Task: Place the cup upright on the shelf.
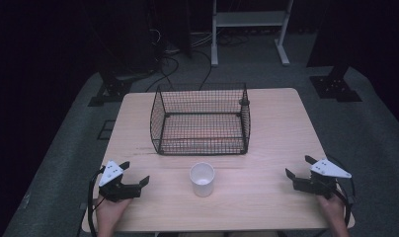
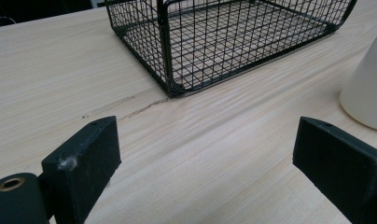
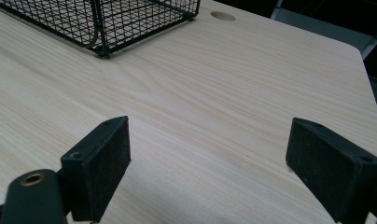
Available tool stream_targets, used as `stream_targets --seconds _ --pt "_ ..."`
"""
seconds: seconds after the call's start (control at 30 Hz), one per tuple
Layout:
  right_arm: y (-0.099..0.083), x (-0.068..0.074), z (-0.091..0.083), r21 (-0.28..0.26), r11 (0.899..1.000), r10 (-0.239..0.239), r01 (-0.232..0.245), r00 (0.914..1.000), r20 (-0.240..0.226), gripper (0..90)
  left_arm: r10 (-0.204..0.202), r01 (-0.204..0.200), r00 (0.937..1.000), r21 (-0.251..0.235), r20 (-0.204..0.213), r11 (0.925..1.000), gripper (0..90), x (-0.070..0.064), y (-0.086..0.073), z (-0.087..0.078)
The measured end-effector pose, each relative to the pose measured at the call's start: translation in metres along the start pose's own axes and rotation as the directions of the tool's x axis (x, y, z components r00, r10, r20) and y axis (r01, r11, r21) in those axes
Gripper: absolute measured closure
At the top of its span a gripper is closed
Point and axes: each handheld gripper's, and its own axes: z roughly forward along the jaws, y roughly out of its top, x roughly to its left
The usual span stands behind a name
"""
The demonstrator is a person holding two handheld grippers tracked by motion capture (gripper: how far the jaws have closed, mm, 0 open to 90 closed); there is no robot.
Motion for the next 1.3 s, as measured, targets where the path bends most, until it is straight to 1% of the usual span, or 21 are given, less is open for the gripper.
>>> stream_targets --seconds 0.17,0.3,0.37,0.47,0.5,0.53,0.57,0.6,0.63,0.7,0.73,0.77,0.9,0.93,0.97,1.03,1.07,1.1,1.17,1.27,1.3 --pt "0.0 0.0 0.0 0.0 1.0 0.0 0.0 1.0 0.003 13.1 0.01 -0.01 0.9999 0.011 0.007 0.9999 6.7 -0.001 0.0 0.002" --pt "0.0 0.0 0.0 0.003 1.0 0.004 -0.004 1.0 0.006 13.1 0.01 -0.01 0.9997 -0.002 0.021 0.9999 6.7 -0.002 0.003 0.0" --pt "0.0 0.0 0.0 0.005 1.0 0.005 -0.005 1.0 0.007 13.1 0.014 -0.013 0.9992 -0.019 0.038 0.9997 6.7 -0.004 0.007 0.0" --pt "0.0 0.0 0.0 0.007 1.0 0.004 -0.004 1.0 0.007 13.1 0.022 -0.021 0.9988 -0.016 0.043 0.9996 6.7 -0.005 0.01 0.0" --pt "0.0 0.0 0.001 0.007 1.0 0.003 -0.003 1.0 0.007 13.1 0.018 -0.016 0.9983 -0.021 0.056 0.9996 6.7 -0.005 0.011 0.001" --pt "0.0 0.0 0.001 0.009 1.0 0.004 -0.004 1.0 0.008 13.1 0.036 -0.035 0.9977 -0.019 0.058 0.9992 6.7 -0.008 0.015 0.002" --pt "0.0 0.0 0.001 0.009 1.0 0.004 -0.004 1.0 0.008 13.1 0.036 -0.035 0.9977 -0.019 0.058 0.9992 6.7 -0.008 0.015 0.002" --pt "0.0 0.0 0.001 0.009 1.0 0.007 -0.007 0.9999 0.007 13.1 0.045 -0.044 0.9969 -0.014 0.064 0.9989 6.7 -0.009 0.018 0.002" --pt "0.0 0.0 0.001 0.009 1.0 0.007 -0.007 0.9999 0.007 13.1 0.052 -0.051 0.9959 -0.011 0.074 0.9986 6.7 -0.011 0.02 0.003" --pt "0.0 0.0 0.001 0.007 1.0 0.006 -0.006 1.0 0.008 13.1 0.072 -0.072 0.9943 -0.008 0.079 0.9974 6.7 -0.014 0.023 0.004" --pt "0.0 0.0 0.001 0.009 1.0 0.001 -0.001 1.0 0.008 13.1 0.082 -0.082 0.9917 -0.007 0.099 0.9966 6.6 -0.017 0.027 0.006" --pt "0.0 0.0 0.001 0.009 1.0 0.0 0.0 1.0 0.008 13.1 0.088 -0.088 0.991 -0.005 0.101 0.9962 6.6 -0.019 0.028 0.007" --pt "0.0 0.0 0.001 0.009 1.0 0.003 -0.003 1.0 0.008 13.1 0.094 -0.095 0.9886 0.001 0.118 0.9955 4.7 -0.024 0.032 0.009" --pt "0.0 0.0 0.001 0.011 1.0 0.001 -0.001 1.0 0.006 13.1 0.104 -0.105 0.986 0.003 0.13 0.9944 4.6 -0.026 0.035 0.01" --pt "0.0 0.0 0.001 0.011 1.0 0.001 -0.001 1.0 0.006 13.1 0.104 -0.105 0.986 0.003 0.13 0.9944 4.6 -0.026 0.035 0.01" --pt "0.0 0.0 0.001 0.013 1.0 -0.001 0.001 1.0 0.007 13.1 0.11 -0.112 0.9842 0.01 0.139 0.9937 4.1 -0.029 0.038 0.011" --pt "0.0 0.0 0.001 0.013 1.0 0.0 0.0 1.0 0.008 13.1 0.121 -0.123 0.9818 0.009 0.147 0.9923 3.8 -0.031 0.042 0.011" --pt "0.0 0.0 0.001 0.013 1.0 0.0 0.0 1.0 0.008 13.1 0.121 -0.123 0.9818 0.009 0.147 0.9923 3.7 -0.031 0.042 0.011" --pt "0.0 0.0 0.001 0.012 1.0 0.0 0.0 1.0 0.008 13.1 0.125 -0.128 0.9782 0.01 0.166 0.9917 3.7 -0.034 0.046 0.011" --pt "0.0 0.0 0.001 0.012 1.0 -0.002 0.002 1.0 0.008 13.1 0.137 -0.141 0.9735 0.005 0.183 0.99 3.0 -0.038 0.052 0.01" --pt "0.0 0.0 0.001 0.013 1.0 -0.002 0.002 1.0 0.007 13.1 0.148 -0.151 0.9697 0.001 0.195 0.9886 3.0 -0.041 0.055 0.01"
